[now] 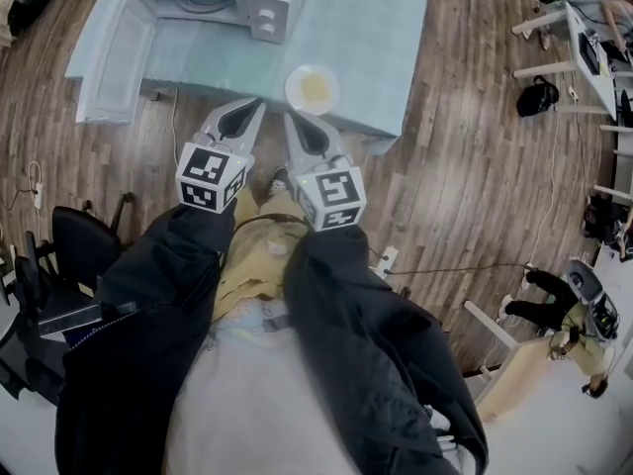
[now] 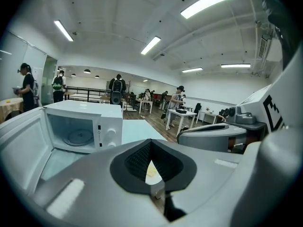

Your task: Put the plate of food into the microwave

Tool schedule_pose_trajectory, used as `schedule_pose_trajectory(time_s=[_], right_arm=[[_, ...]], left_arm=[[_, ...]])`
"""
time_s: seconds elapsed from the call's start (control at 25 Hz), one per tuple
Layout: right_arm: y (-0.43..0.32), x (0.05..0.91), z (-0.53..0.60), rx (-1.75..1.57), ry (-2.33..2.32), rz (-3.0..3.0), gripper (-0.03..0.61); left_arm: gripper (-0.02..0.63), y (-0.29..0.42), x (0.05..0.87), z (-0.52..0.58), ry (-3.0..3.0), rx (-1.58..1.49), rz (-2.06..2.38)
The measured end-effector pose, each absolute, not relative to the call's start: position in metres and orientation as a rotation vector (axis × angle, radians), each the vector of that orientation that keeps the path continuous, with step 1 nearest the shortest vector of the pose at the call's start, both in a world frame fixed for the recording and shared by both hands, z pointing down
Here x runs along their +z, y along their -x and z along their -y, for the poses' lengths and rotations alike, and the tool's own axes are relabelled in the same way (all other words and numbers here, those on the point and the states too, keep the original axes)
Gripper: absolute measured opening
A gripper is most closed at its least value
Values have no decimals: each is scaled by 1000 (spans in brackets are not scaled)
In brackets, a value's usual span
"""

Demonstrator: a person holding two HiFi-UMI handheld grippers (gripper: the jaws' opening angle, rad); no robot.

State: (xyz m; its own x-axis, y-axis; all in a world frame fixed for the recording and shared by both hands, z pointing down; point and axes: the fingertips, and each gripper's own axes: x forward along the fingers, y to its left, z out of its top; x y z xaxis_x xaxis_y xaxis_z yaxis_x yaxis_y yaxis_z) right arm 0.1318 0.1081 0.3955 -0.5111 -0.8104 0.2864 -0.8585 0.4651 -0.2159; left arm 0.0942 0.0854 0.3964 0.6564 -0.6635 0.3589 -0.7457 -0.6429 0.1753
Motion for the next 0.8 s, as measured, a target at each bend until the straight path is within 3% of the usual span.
schedule_pose_trajectory(time_s=[0.4, 0.8], right_arm=[[-154, 414, -65, 632, -1662, 2374, 2], [-123, 447, -21, 815, -1674, 2254, 2]], left_arm=[[-2, -106, 414, -41, -2593, 380, 923], [-2, -54, 436, 13, -2527, 408, 865]])
